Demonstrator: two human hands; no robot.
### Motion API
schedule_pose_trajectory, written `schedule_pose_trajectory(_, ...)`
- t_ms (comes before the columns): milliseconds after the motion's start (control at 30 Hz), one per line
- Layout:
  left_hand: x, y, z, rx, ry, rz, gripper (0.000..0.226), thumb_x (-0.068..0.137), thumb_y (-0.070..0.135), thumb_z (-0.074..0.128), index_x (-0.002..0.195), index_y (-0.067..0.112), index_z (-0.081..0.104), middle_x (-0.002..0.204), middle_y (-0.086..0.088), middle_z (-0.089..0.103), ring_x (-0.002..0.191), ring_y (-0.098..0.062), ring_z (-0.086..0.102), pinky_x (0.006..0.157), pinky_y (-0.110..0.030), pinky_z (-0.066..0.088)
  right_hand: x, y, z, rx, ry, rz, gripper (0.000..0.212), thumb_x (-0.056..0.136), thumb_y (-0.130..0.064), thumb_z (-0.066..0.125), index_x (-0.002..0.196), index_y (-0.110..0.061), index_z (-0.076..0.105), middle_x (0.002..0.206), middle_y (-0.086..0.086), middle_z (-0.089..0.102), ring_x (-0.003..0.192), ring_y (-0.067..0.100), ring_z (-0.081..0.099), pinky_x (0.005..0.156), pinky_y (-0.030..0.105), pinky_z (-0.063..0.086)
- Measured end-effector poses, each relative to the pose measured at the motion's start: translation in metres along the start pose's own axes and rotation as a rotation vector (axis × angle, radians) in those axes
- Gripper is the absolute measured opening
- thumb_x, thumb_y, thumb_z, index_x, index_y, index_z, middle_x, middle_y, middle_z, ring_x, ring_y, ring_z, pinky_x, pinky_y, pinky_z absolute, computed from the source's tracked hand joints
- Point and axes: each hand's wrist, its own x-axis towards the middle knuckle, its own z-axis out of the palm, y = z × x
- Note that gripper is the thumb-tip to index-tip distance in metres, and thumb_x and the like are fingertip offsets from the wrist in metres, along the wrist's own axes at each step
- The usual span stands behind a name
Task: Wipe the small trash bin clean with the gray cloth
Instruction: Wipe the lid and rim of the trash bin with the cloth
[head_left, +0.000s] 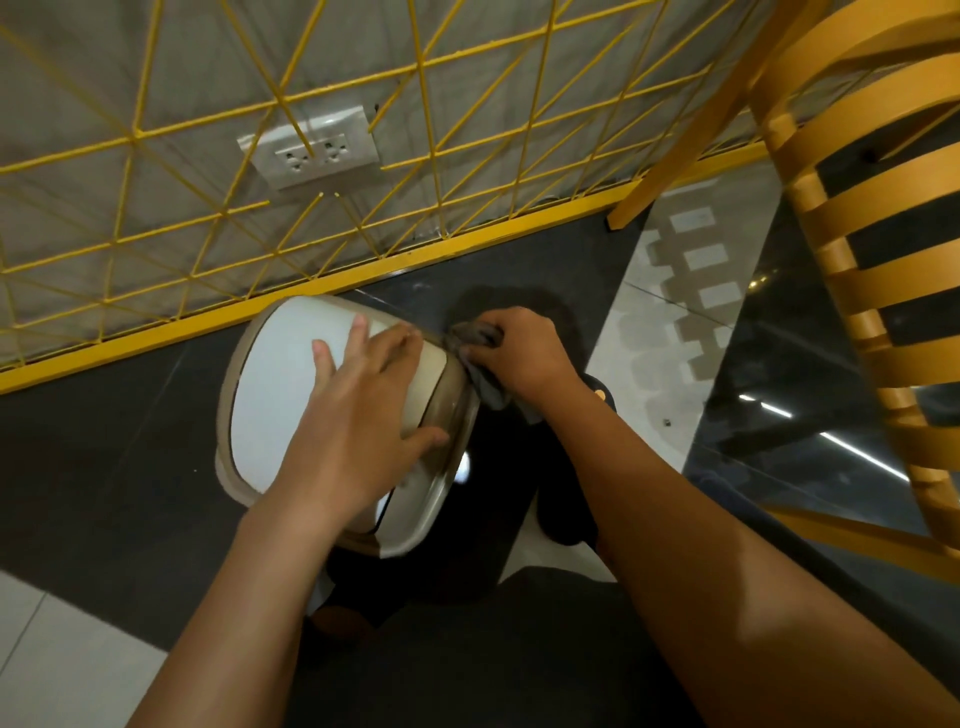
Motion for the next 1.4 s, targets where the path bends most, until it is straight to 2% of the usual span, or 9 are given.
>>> schedule_pose_trajectory(133, -0.004, 0.005, 0.001, 0.001, -0.045, 0.005, 0.081, 0.084, 0.042, 0.058, 0.147, 0.020, 0.011, 0.154, 0.005, 0.006, 0.144, -0.024, -0.010, 0.117, -0.043, -0.003, 0.009, -0.012, 0.001, 0.009, -0.020, -0.083, 0.014, 0.081, -0.017, 0.069, 0.085, -0.004, 0.067, 0.077, 0.007, 0.058, 0.080, 0.016, 0.053, 0.054, 0.017, 0.030)
schedule_pose_trajectory(233, -0.006, 0.007, 0.000, -0.088, -0.067, -0.058, 0.081, 0.082, 0.039, 0.063, 0.146, 0.027, 0.016, 0.151, 0.009, 0.000, 0.141, -0.032, -0.007, 0.117, -0.047, 0.016, 0.021, -0.032, 0.006, -0.024, -0.063, -0.149, 0.017, 0.083, -0.019, 0.067, 0.095, -0.007, 0.069, 0.084, 0.006, 0.057, 0.082, 0.013, 0.052, 0.053, 0.019, 0.031)
schedule_pose_trajectory(400, -0.006, 0.004, 0.002, -0.089, -0.036, -0.058, 0.081, 0.078, 0.041, 0.067, 0.145, 0.029, 0.023, 0.150, 0.006, 0.001, 0.138, -0.036, 0.004, 0.112, -0.047, 0.028, 0.032, -0.046, 0.013, 0.027, -0.073, -0.151, 0.029, 0.083, -0.020, 0.066, 0.107, -0.003, 0.067, 0.111, 0.014, 0.067, 0.104, 0.024, 0.060, 0.080, 0.023, 0.039)
schedule_pose_trajectory(533, -0.007, 0.005, 0.003, -0.210, -0.007, -0.093, 0.083, 0.076, 0.036, 0.070, 0.144, 0.028, 0.023, 0.150, 0.009, 0.002, 0.141, -0.034, -0.004, 0.112, -0.045, 0.024, 0.021, -0.035, 0.012, 0.072, -0.079, -0.090, 0.016, 0.085, -0.025, 0.065, 0.084, -0.009, 0.067, 0.078, 0.003, 0.059, 0.081, 0.017, 0.052, 0.064, 0.019, 0.037)
schedule_pose_trajectory(767, -0.008, 0.004, 0.004, -0.197, 0.030, -0.048, 0.084, 0.076, 0.036, 0.071, 0.143, 0.019, 0.024, 0.150, 0.001, 0.013, 0.137, -0.027, 0.003, 0.118, -0.045, 0.007, -0.003, -0.011, 0.007, 0.217, -0.036, 0.041, 0.026, 0.083, -0.023, 0.067, 0.081, 0.003, 0.064, 0.084, 0.020, 0.065, 0.078, 0.022, 0.055, 0.066, 0.025, 0.038)
schedule_pose_trajectory(933, -0.009, 0.005, 0.002, -0.233, 0.016, -0.035, 0.084, 0.076, 0.034, 0.071, 0.143, 0.015, 0.024, 0.149, 0.001, 0.017, 0.134, -0.018, 0.003, 0.117, -0.047, 0.006, -0.003, -0.027, 0.006, 0.127, -0.050, 0.035, 0.027, 0.085, -0.025, 0.064, 0.064, -0.015, 0.052, 0.060, -0.003, 0.048, 0.073, 0.016, 0.049, 0.059, 0.023, 0.033)
schedule_pose_trajectory(1133, -0.010, 0.000, 0.008, -0.296, 0.126, 0.034, 0.105, 0.072, 0.032, 0.075, 0.147, 0.019, 0.003, 0.155, -0.001, 0.006, 0.143, -0.021, 0.005, 0.116, -0.038, -0.006, -0.032, -0.029, 0.000, 0.379, 0.023, -0.049, 0.015, 0.084, -0.025, 0.065, 0.092, -0.013, 0.069, 0.076, 0.001, 0.066, 0.073, 0.010, 0.059, 0.063, 0.021, 0.044)
schedule_pose_trajectory(1233, -0.012, -0.001, 0.011, -0.375, 0.155, 0.036, 0.115, 0.069, 0.029, 0.078, 0.143, 0.028, -0.010, 0.156, 0.001, -0.014, 0.145, -0.021, -0.003, 0.118, -0.042, 0.003, -0.051, -0.044, -0.002, 0.258, 0.043, -0.170, 0.016, 0.085, -0.023, 0.065, 0.077, -0.009, 0.065, 0.068, 0.001, 0.059, 0.062, 0.008, 0.052, 0.056, 0.019, 0.039)
schedule_pose_trajectory(1400, -0.020, -0.004, 0.011, -0.459, 0.231, 0.065, 0.114, 0.068, 0.027, 0.079, 0.142, 0.030, -0.008, 0.157, -0.001, -0.012, 0.145, -0.024, 0.004, 0.111, -0.048, 0.031, -0.079, -0.054, 0.010, 0.080, 0.105, -0.296, 0.019, 0.081, -0.024, 0.067, 0.087, -0.006, 0.068, 0.091, 0.013, 0.061, 0.090, 0.025, 0.054, 0.081, 0.035, 0.039)
